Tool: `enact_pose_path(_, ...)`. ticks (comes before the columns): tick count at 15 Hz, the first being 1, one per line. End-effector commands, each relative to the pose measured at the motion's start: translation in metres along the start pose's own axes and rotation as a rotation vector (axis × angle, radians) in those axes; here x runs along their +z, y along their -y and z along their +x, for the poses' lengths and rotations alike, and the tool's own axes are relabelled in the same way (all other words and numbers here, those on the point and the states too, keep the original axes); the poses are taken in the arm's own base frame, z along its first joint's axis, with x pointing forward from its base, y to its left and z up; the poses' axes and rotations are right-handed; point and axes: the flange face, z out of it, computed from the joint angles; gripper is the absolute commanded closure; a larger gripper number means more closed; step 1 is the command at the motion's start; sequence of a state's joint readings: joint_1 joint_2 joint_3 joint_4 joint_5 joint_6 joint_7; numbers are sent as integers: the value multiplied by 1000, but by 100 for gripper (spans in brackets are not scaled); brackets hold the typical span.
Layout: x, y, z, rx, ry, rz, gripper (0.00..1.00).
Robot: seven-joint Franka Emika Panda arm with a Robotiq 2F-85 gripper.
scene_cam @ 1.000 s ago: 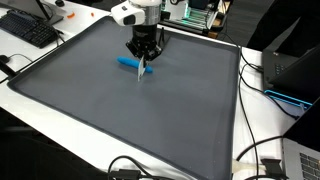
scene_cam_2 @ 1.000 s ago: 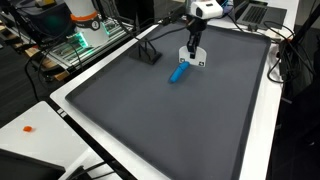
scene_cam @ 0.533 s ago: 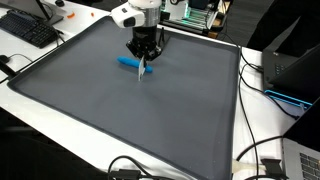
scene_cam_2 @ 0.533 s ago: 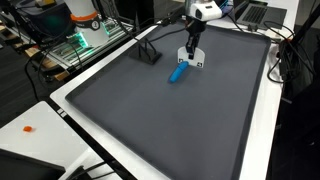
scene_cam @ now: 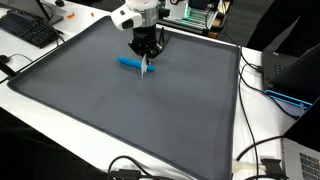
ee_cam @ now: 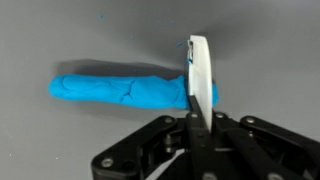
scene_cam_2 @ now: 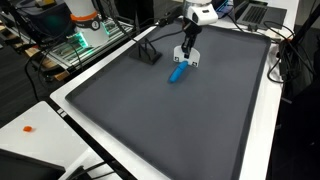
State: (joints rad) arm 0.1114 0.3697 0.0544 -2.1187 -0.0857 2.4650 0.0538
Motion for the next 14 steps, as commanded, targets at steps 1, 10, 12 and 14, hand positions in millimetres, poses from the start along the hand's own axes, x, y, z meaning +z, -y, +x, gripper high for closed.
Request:
enact_pose_path(1, 13, 4, -14, 25, 62, 75, 99)
enact_pose_path(10, -15, 9, -7, 30, 51, 85, 99)
enact_pose_path(12, -28, 11, -6, 25, 51, 80, 99)
enact_pose_path(14, -42, 10, -4, 22, 44, 76, 99)
